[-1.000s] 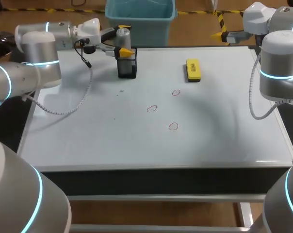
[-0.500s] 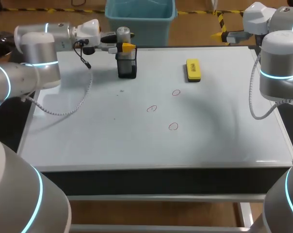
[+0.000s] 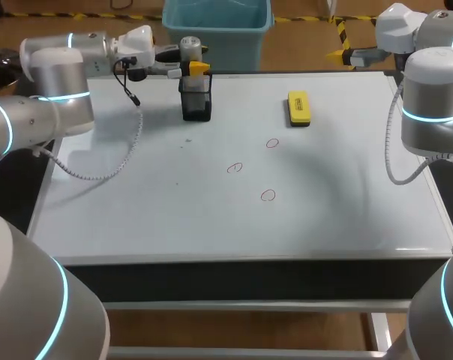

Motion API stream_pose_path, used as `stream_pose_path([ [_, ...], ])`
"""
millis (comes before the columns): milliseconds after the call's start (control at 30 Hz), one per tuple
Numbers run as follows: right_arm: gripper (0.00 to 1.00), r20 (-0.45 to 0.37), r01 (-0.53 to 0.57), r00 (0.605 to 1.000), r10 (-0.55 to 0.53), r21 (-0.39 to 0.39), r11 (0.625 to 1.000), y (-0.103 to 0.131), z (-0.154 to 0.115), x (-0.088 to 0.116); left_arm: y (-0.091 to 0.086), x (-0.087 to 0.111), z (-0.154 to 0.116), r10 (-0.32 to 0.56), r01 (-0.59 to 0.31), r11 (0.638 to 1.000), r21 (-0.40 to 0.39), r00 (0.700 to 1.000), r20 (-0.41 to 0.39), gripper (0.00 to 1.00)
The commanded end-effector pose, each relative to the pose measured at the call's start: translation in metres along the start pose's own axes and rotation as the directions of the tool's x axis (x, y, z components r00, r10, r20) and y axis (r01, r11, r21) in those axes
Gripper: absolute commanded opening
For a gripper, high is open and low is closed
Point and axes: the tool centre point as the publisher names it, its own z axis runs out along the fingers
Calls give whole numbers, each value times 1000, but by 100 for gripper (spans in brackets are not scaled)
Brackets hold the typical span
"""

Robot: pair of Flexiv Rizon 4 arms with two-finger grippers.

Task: Pick up the inspection probe, press it on each red-marked spot on the whiteboard one by one, put down the probe, pick up the eraser, and wipe off all the red marks.

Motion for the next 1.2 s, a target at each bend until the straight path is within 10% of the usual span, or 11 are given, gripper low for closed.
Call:
stream_pose_path([
  [33, 100, -1, 0, 1000, 0, 1, 1000, 0, 0, 0, -21, 6, 2, -5, 6, 1000, -27, 1000, 14, 0],
  [800, 100, -1, 0, 1000, 0, 1, 1000, 0, 0, 0, -91, 25, 0, 114, -114, 992, -48, 993, 8, 0],
  [1200, 100, -1, 0, 1000, 0, 1, 1000, 0, 0, 0, -95, 61, -15, 86, -86, 996, -16, 996, 34, 0],
])
